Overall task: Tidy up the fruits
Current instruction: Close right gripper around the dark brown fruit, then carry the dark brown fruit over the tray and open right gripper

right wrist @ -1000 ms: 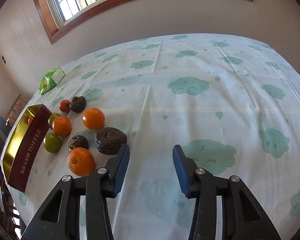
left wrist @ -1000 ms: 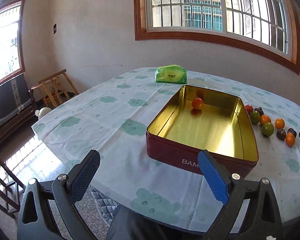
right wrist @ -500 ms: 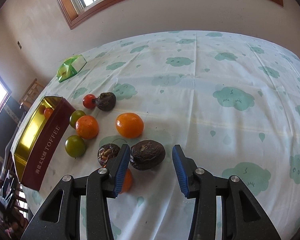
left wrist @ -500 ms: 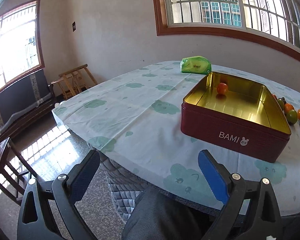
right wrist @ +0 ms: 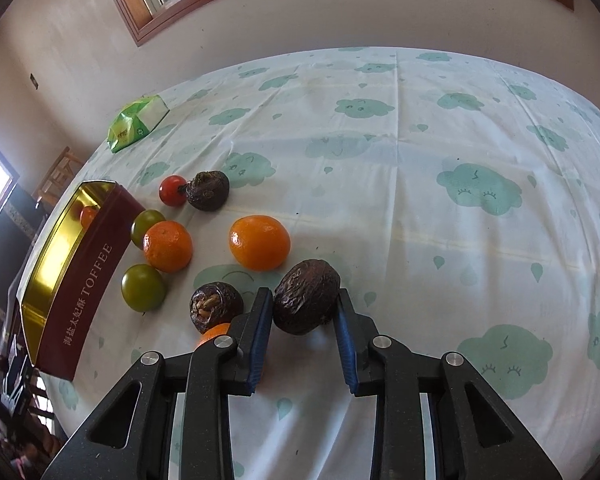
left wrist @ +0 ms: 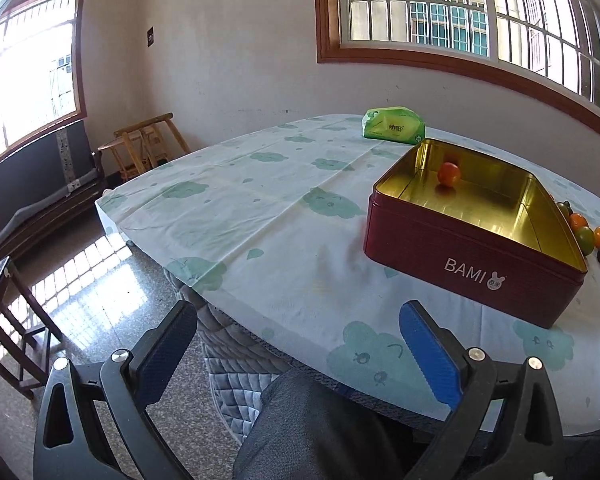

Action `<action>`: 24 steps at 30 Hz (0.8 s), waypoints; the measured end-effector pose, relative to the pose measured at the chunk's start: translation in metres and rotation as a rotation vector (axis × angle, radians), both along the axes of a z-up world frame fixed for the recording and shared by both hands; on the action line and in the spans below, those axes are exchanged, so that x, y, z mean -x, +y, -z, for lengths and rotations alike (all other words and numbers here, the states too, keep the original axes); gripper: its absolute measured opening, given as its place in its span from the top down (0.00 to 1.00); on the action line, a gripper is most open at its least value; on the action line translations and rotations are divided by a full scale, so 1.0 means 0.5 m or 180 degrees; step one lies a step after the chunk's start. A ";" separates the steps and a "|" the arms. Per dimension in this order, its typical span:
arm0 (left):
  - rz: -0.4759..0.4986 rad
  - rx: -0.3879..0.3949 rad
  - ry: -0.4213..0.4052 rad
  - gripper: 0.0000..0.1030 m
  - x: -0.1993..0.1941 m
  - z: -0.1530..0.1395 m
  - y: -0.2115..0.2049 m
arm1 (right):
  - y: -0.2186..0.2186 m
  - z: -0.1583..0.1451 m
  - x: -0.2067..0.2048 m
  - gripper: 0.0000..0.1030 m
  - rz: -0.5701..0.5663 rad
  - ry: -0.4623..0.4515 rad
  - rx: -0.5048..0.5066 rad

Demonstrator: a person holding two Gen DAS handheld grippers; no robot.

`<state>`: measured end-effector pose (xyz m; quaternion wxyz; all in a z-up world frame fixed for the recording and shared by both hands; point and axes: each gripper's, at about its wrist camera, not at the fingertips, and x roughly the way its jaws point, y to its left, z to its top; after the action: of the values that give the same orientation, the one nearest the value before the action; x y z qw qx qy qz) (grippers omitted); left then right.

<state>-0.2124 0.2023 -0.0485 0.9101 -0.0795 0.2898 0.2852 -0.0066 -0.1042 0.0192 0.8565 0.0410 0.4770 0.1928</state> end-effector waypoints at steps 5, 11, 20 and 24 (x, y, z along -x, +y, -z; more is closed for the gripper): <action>0.0011 0.0075 -0.0006 0.03 -0.002 0.003 0.005 | 0.048 -0.082 0.024 0.69 -0.0187 -0.0222 -0.0116; 0.0047 0.0067 -0.0003 0.01 -0.002 0.005 0.002 | 0.216 -0.170 0.058 0.69 -0.0777 -0.0393 -0.0287; 0.0061 0.0110 -0.0005 0.01 0.000 0.009 0.011 | 0.485 -0.132 0.080 0.69 -0.1424 -0.0109 -0.0299; 0.0084 0.0084 0.0030 0.01 -0.003 0.011 0.008 | 0.563 -0.098 0.062 0.69 -0.1481 0.0071 -0.0206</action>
<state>-0.2109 0.2063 -0.0540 0.9113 -0.0863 0.2989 0.2697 -0.0378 0.1774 0.0681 0.7820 -0.0405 0.4765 0.3997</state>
